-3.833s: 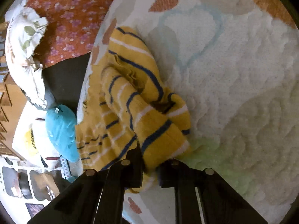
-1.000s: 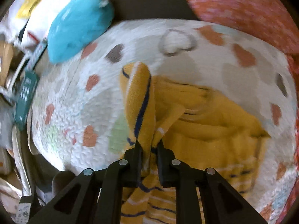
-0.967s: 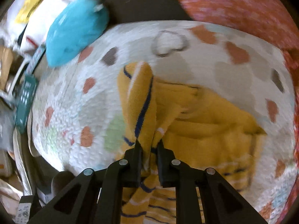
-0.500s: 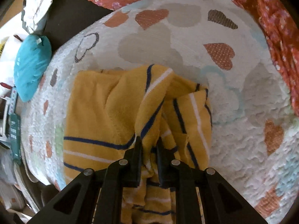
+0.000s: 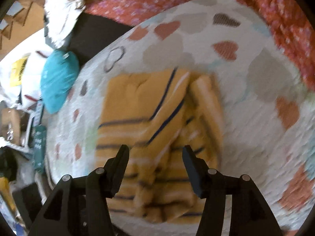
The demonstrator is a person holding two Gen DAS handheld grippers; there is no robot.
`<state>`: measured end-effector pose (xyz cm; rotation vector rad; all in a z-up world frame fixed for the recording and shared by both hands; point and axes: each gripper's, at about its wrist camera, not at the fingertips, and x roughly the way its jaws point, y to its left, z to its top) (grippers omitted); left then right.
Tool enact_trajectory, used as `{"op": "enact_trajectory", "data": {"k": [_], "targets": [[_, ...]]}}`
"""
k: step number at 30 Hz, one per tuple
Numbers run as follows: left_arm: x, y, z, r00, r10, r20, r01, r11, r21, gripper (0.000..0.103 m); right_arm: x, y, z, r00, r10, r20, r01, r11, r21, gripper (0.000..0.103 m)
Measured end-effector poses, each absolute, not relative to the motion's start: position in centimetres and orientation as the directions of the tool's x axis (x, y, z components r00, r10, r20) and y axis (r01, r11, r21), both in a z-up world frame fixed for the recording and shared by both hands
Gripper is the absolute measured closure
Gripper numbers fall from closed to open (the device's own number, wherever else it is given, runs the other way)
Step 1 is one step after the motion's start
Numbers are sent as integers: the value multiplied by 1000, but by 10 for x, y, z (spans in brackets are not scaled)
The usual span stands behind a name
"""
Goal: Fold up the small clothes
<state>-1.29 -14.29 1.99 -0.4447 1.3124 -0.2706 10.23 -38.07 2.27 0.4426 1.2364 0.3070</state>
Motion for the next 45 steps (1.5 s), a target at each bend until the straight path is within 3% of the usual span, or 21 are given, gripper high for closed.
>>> {"op": "enact_trajectory", "data": {"k": [1,3,9,22,24,26,31,35,37,39,45], "targets": [[-15,-142,22,247,-428,-869,-60,888,-455,86,96,-374,18,294,466,-835,-1,874,487,56],[-15,-139,25,260,-416,-871,-68,892,-446,84,85,-358,7,255,470,-845,-38,878,477,98],[-20,-122,26,281,-401,-872,-107,890,-444,78,59,-389,0,278,394,-876,51,905,423,99],[14,-174,-12,157,-366,-917,-45,925,-377,75,54,-405,-33,246,277,-929,94,947,308,97],[14,-179,-23,143,-339,-930,-44,937,-348,63,54,-409,-35,244,287,-926,93,944,317,96],[14,-178,-33,120,-337,-934,-61,936,-346,59,53,-415,-37,244,320,-915,115,928,355,95],[15,-161,-13,148,-374,-916,-64,920,-386,60,48,-429,-39,252,405,-879,163,878,451,83],[14,-145,25,260,-308,-915,-10,947,-321,60,41,-435,-24,281,421,-862,156,867,474,72],[13,-138,40,309,-274,-911,-3,957,-289,60,35,-438,-13,319,411,-854,150,868,474,57],[11,-134,52,356,-237,-904,-3,967,-255,59,30,-438,-4,352,376,-857,149,882,448,49],[4,-145,70,441,-69,-895,7,997,-74,59,14,-441,7,422,365,-830,166,869,467,45]]}}
